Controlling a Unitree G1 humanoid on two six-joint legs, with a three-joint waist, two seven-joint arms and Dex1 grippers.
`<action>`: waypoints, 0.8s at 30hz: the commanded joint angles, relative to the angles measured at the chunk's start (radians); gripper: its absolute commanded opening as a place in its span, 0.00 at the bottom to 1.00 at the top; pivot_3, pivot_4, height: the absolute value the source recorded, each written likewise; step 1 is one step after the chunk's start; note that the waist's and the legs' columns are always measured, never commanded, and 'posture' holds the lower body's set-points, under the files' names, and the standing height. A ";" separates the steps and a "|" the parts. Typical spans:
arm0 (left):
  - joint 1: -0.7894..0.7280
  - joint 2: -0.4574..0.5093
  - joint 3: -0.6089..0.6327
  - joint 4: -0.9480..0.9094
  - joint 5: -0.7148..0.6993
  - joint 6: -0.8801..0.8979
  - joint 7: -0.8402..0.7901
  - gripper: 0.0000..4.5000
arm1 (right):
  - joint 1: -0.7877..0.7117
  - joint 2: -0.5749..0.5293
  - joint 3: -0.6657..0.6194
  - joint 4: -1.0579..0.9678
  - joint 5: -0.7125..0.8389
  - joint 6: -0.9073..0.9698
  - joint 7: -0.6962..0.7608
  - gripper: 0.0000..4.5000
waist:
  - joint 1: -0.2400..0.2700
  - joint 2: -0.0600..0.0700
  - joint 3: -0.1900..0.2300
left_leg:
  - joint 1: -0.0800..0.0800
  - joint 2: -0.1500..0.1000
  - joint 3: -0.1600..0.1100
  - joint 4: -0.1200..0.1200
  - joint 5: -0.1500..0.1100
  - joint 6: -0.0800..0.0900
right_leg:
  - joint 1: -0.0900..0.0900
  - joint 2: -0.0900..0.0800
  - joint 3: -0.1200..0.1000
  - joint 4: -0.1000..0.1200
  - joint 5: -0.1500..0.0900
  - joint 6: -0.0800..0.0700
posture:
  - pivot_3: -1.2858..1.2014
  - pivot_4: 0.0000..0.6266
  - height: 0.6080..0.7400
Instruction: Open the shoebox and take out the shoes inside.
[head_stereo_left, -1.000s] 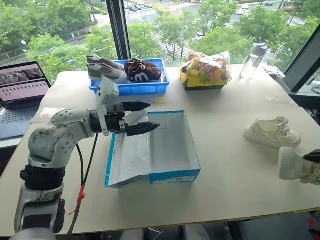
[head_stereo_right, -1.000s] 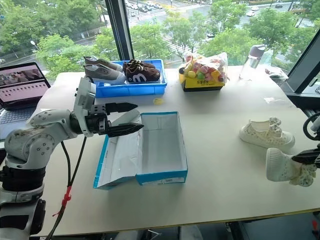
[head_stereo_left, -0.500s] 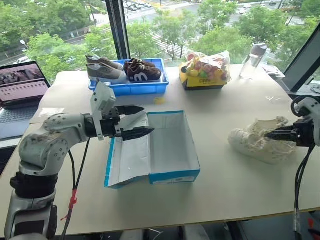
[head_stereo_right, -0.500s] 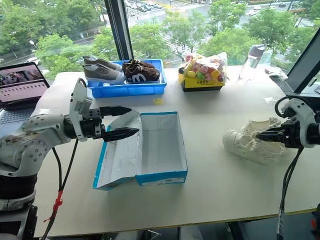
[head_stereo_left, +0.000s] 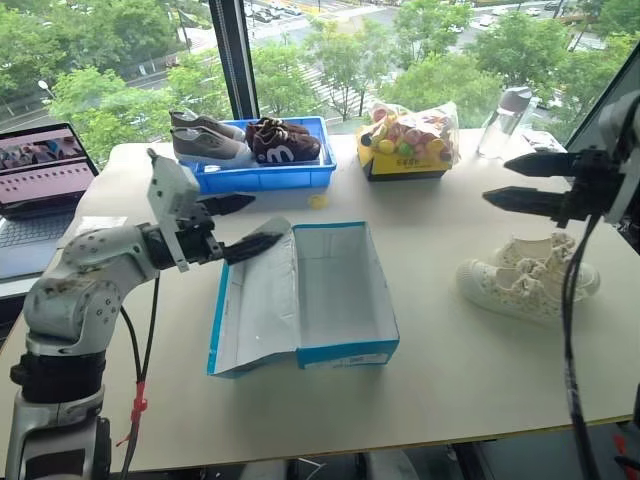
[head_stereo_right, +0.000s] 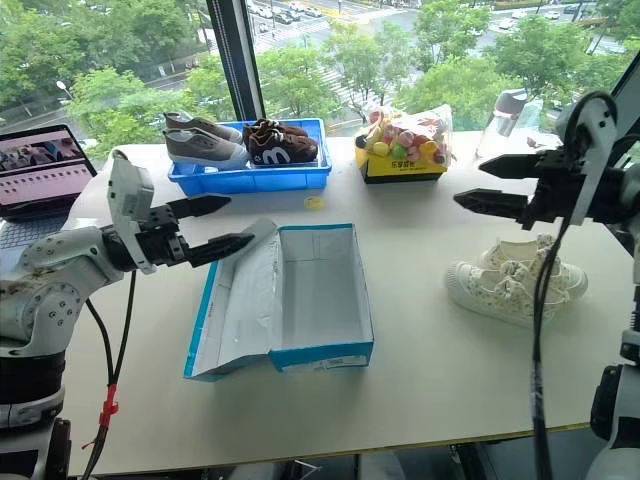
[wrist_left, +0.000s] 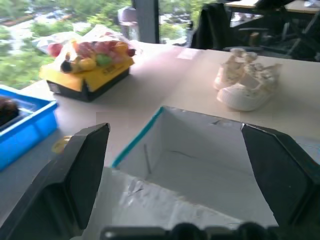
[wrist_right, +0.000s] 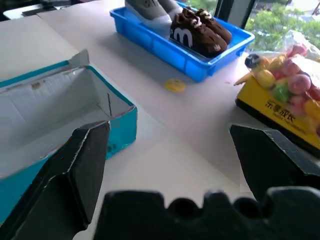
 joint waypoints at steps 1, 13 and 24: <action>0.018 -0.036 0.109 0.057 0.064 -0.129 0.130 1.00 | 0.084 0.060 -0.075 -0.116 -0.036 -0.065 -0.202 0.99 | 0.004 0.000 0.000 | -0.001 0.000 0.000 0.000 0.000 0.000 | -0.001 -0.001 0.000 0.000 0.000 0.000 | 0.52 0.24 0.97; 0.243 -0.278 0.155 -0.045 0.282 -0.350 0.518 1.00 | 0.441 0.484 -0.171 -0.416 -0.101 -0.329 -0.714 0.99 | 0.020 -0.001 -0.002 | -0.006 0.000 -0.002 0.000 0.000 -0.002 | -0.006 0.000 0.000 0.001 0.001 0.000 | 0.52 0.24 0.97; 0.582 -0.383 0.183 0.041 0.344 -0.552 0.561 1.00 | 0.807 0.588 -0.070 -0.408 -0.240 -0.631 -0.753 0.99 | -0.002 -0.002 -0.008 | 0.006 0.001 0.000 -0.003 -0.001 -0.001 | 0.003 0.001 0.001 0.000 0.001 0.000 | 0.52 0.24 0.97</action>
